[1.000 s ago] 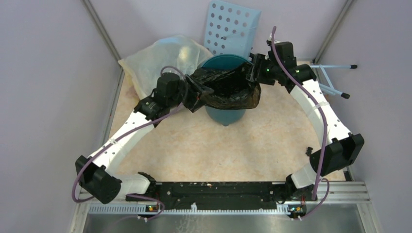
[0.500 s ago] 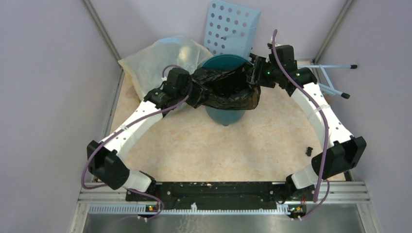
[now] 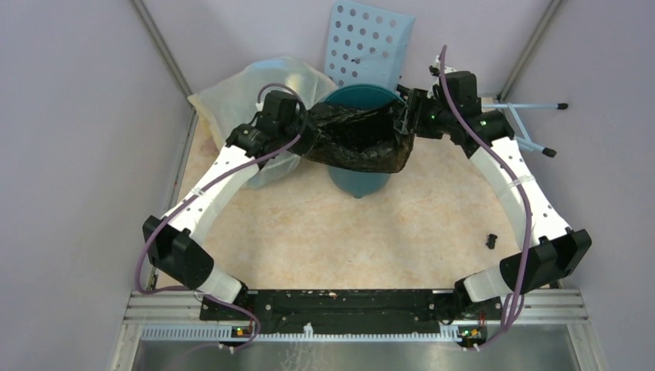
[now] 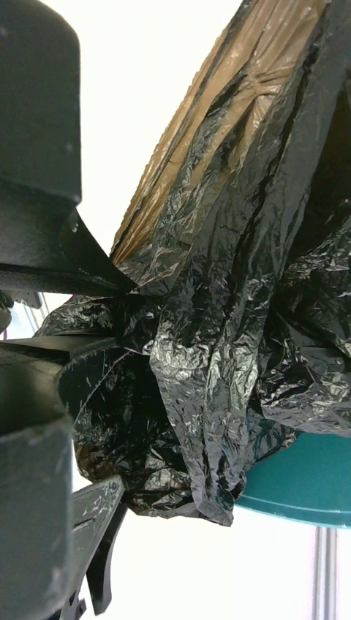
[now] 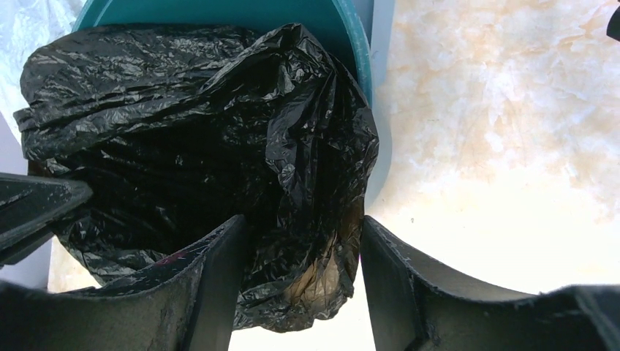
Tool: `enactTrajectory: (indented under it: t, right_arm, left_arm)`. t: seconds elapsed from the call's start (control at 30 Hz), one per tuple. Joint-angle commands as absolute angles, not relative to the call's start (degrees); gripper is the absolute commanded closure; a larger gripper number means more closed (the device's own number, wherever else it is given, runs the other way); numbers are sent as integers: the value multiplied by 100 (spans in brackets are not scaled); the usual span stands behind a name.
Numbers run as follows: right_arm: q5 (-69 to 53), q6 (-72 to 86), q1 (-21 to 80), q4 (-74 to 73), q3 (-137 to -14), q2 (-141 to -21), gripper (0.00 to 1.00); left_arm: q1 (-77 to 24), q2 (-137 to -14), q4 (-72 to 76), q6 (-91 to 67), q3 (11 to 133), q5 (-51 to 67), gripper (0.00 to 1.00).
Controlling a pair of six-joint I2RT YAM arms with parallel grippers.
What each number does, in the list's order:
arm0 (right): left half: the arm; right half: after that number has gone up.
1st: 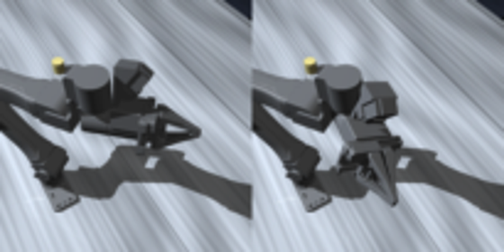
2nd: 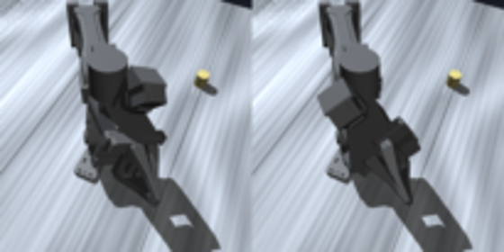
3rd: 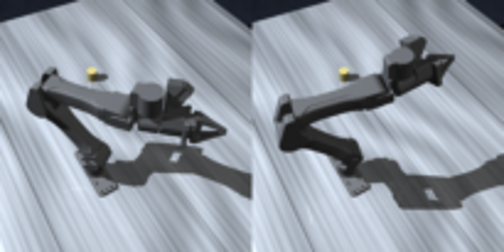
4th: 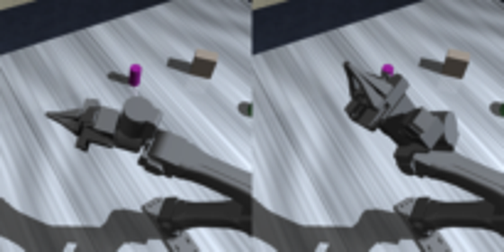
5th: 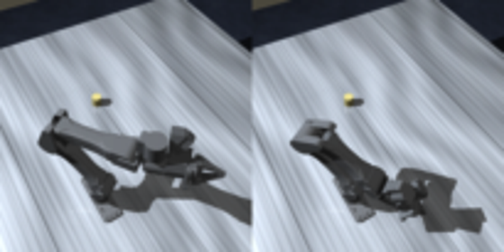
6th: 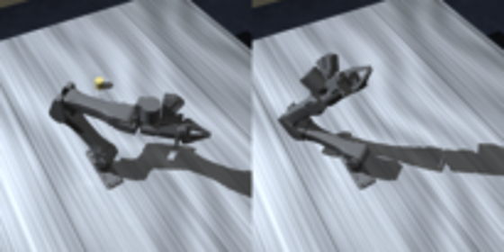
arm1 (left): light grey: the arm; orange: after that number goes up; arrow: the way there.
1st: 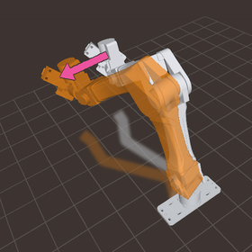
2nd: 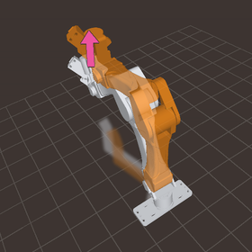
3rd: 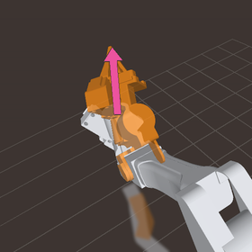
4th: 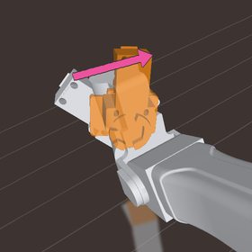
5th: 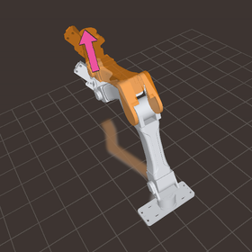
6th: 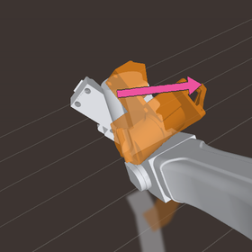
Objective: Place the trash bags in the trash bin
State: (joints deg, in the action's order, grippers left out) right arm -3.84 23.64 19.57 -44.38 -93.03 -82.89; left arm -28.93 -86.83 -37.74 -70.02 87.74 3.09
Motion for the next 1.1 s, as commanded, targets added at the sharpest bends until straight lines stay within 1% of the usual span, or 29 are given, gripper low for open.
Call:
enactTrajectory:
  t: [0.0,0.17,0.27,0.3,0.37,0.4,0.5,0.57,0.63,0.73,0.87,1.0,1.07]
  right_arm:
    - [-378,2194,1907,-4637,-9589,-8074,41]
    - [-145,2188,1912,-4770,-9686,-7928,38]
    - [-48,2158,1905,-4856,-9781,-7863,38]
    - [-21,2134,1903,-4886,-9823,-7847,37]
    - [-18,2079,1907,-4933,-9900,-7818,37]
    - [-18,2068,1909,-4963,-9949,-7814,37]
    - [136,1958,1912,-5075,-10190,-7835,37]
    - [-49,1834,1914,-5084,-10376,-7854,37]
    - [-472,1704,1907,-5055,-10557,-7894,38]
    - [-1186,1617,1912,-5034,-10772,-7968,39]
    - [-2176,1492,1954,-5091,-11079,-8117,39]
    - [-2243,1097,2296,-5315,-11369,-8338,40]
    - [-2246,954,2557,-5437,-11494,-8475,41]
  left_arm:
    - [-2775,-8909,-3885,-6451,9181,589,72]
    - [-2697,-9145,-4414,-6017,9683,406,72]
    - [-2551,-9233,-4516,-5816,9775,551,73]
    - [-2501,-9271,-4571,-5735,9845,664,77]
    - [-2389,-9388,-4781,-5524,10131,876,94]
    - [-2349,-9455,-4934,-5411,10325,903,100]
    - [-2248,-9678,-5386,-5009,10924,1084,100]
    - [-2129,-9835,-5679,-4688,11265,1488,100]
    - [-2029,-10023,-6089,-4413,11620,1882,100]
    - [-2002,-10179,-6685,-4097,12204,2098,100]
    - [-2004,-10153,-7134,-3840,12292,2636,100]
    - [-2052,-10067,-7219,-3530,12062,3387,100]
    - [-2143,-10005,-7174,-3382,12008,3483,100]
